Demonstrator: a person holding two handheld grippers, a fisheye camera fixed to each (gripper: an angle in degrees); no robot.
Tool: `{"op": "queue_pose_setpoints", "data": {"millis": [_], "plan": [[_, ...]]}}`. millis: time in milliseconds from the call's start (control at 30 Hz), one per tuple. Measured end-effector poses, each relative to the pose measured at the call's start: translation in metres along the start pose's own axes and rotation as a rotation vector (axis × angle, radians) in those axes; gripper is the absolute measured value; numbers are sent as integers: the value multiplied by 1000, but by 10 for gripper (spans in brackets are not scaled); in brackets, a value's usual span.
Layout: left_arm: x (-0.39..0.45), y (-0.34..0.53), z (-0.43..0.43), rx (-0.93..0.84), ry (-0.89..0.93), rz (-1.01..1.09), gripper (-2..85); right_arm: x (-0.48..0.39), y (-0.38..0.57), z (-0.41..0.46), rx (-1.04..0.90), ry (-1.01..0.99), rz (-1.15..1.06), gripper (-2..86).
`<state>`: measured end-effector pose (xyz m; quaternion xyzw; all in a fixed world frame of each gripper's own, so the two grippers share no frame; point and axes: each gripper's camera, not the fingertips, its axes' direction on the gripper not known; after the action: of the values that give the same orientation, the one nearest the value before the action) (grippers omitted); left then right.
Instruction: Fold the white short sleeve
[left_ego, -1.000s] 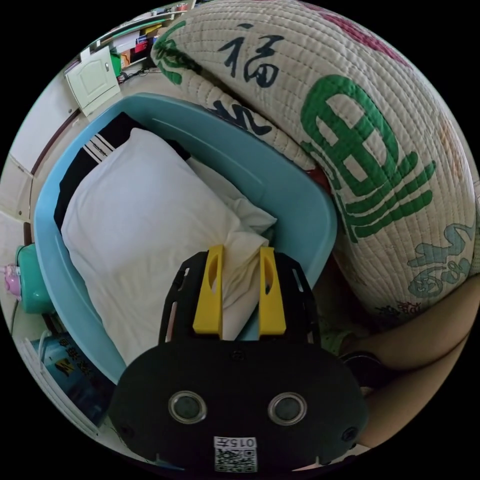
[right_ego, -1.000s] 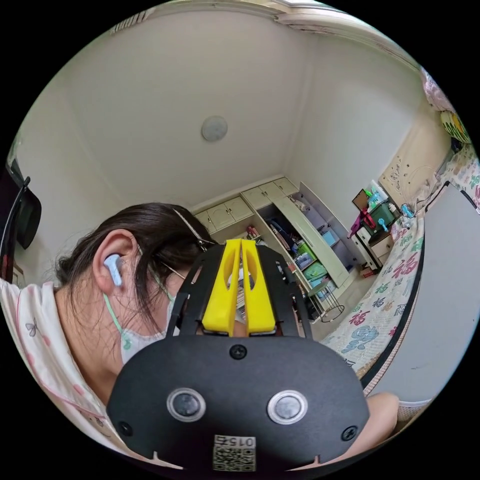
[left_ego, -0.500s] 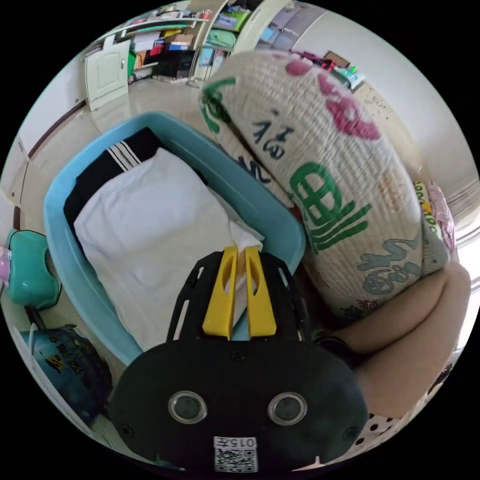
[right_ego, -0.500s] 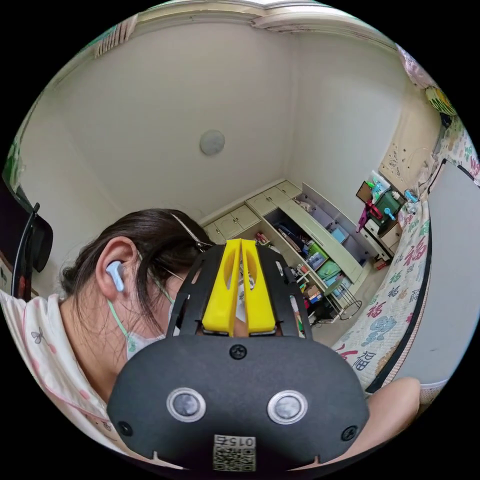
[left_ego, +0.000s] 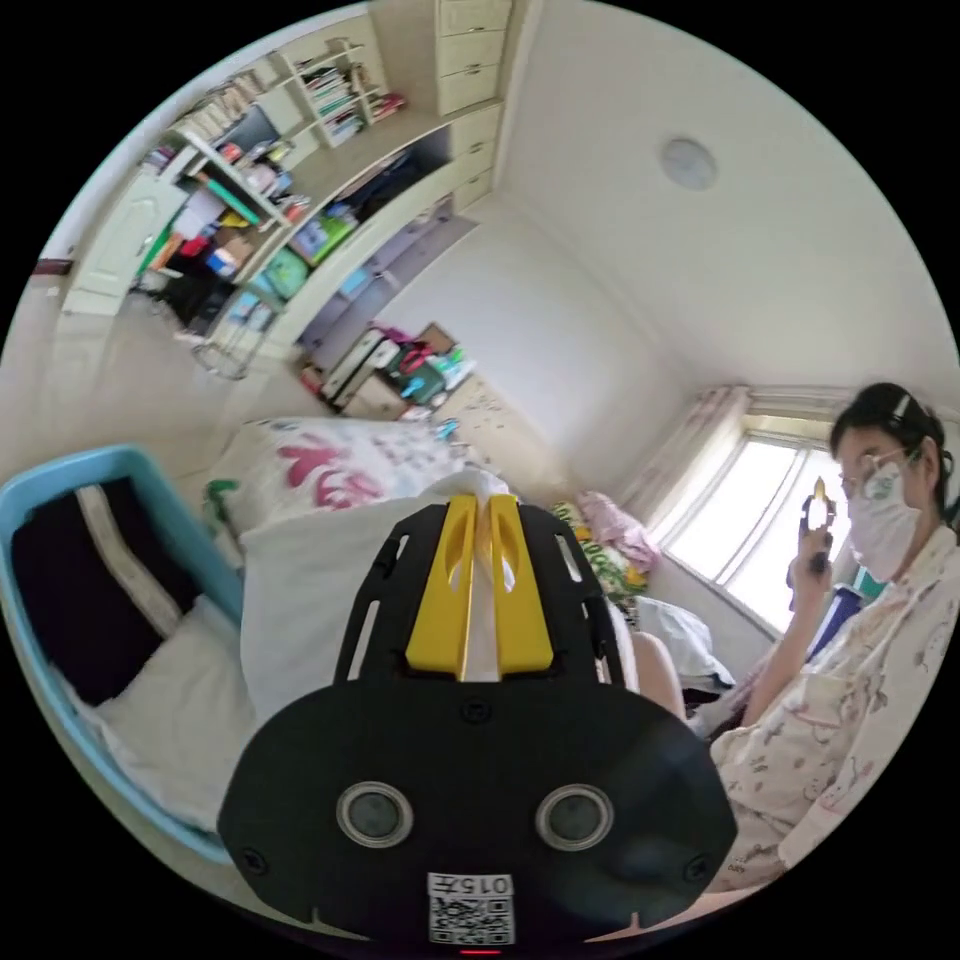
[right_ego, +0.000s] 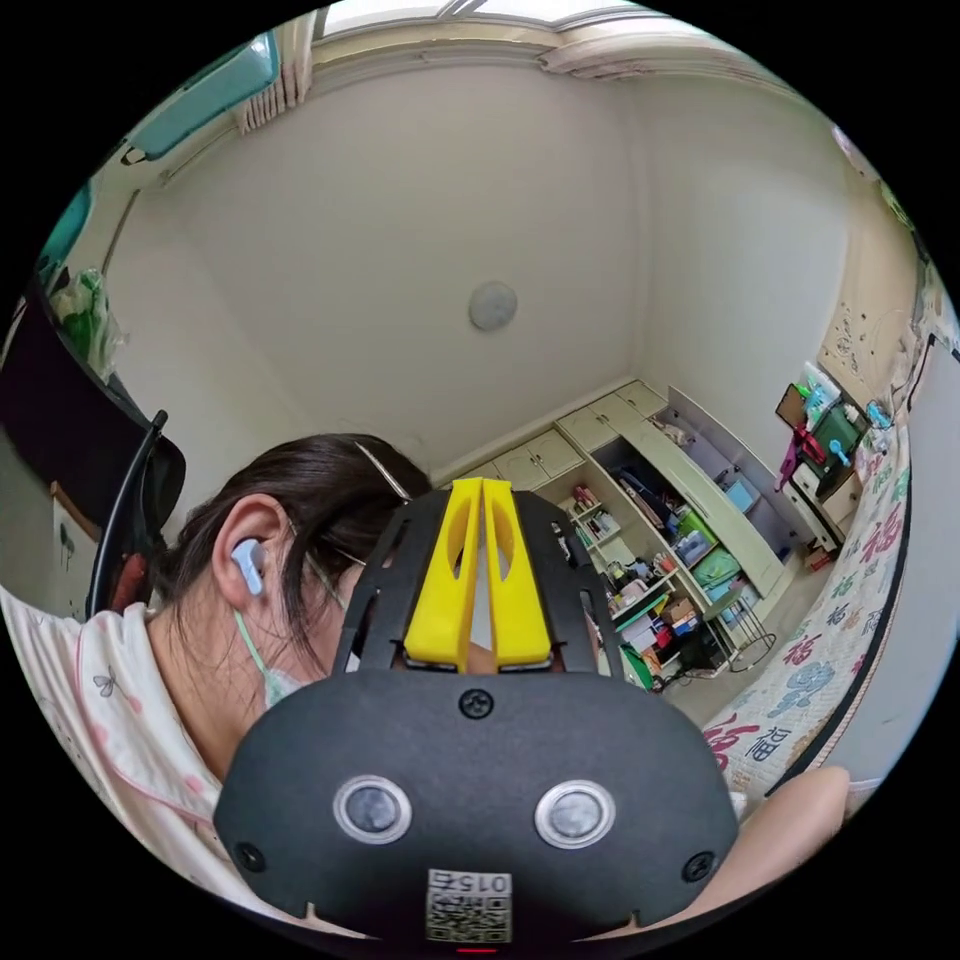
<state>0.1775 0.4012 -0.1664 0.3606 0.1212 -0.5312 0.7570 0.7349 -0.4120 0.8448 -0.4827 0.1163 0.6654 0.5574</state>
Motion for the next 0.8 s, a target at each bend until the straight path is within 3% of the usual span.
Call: {"op": "queue_pose_setpoints", "data": {"millis": [167, 400, 633, 800], "plan": [[61, -23, 37, 26, 317, 154, 5, 13, 6, -12, -83, 170, -128, 28], [130, -53, 99, -33, 501, 310, 7, 81, 40, 4, -271, 278, -188, 34], [150, -56, 153, -73, 655, 330, 9, 150, 117, 86, -585, 330, -245, 71], [163, -45, 217, -193, 742, 333, 10, 175, 156, 122, -670, 367, -297, 95]]}}
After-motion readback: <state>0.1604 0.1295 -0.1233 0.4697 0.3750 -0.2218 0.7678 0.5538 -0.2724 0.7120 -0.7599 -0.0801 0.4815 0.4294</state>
